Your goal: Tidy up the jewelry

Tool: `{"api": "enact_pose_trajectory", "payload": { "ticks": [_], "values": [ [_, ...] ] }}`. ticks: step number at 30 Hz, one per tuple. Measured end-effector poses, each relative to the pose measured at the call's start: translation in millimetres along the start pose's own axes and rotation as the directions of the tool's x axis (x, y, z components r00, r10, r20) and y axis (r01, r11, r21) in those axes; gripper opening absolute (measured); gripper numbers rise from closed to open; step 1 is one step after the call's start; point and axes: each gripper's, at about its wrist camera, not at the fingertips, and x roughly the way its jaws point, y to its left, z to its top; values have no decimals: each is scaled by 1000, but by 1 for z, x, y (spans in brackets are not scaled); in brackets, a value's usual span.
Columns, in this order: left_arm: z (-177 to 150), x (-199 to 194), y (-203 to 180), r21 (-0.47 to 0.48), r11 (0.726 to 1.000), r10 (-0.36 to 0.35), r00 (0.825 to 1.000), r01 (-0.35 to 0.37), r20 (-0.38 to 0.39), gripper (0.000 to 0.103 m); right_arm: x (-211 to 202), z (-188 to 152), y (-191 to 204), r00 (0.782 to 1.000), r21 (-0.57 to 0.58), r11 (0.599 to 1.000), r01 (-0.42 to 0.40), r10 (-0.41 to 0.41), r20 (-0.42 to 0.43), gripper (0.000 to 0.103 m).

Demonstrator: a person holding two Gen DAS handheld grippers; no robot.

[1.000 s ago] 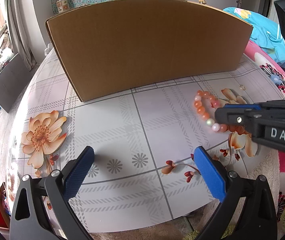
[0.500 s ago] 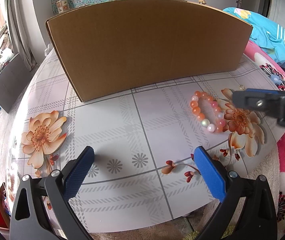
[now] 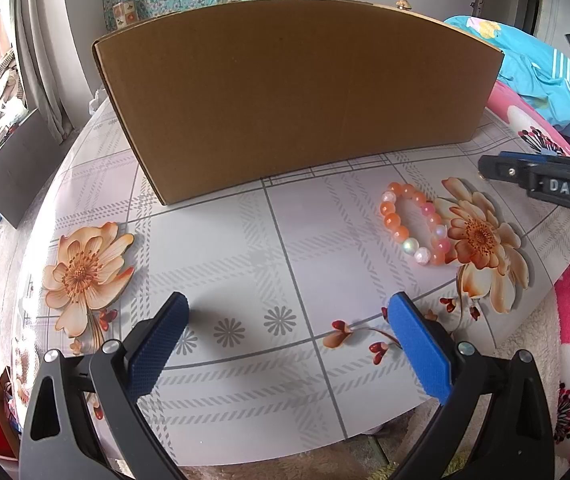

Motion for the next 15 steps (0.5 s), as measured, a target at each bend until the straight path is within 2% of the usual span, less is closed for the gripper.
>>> {"api": "enact_pose_trajectory", "payload": {
  "ticks": [3, 6, 8, 11, 14, 15],
  "values": [
    [-1, 0, 2, 12, 1000, -11, 1000, 10, 9, 98, 8, -3, 3, 1000, -47, 999, 9, -11, -23, 24],
    [-2, -1, 4, 31, 999, -31, 999, 30, 18, 98, 12, -7, 0, 1000, -55, 999, -5, 3, -31, 22],
    [0, -2, 10, 21, 997, -71, 997, 70, 32, 98, 12, -7, -4, 1000, -48, 999, -10, 8, -29, 21],
    [5, -10, 15, 11, 989, -146, 985, 145, 89, 98, 15, -6, -12, 999, -41, 999, -24, 23, -22, 19],
    [13, -23, 6, 79, 981, -190, 968, 179, 164, 97, 16, -5, -13, 999, -53, 998, -28, 27, -18, 18],
    [16, -27, 2, 102, 977, -206, 962, 189, 180, 95, 16, -5, -13, 999, -63, 998, -31, 30, -19, 14]
  ]
}}
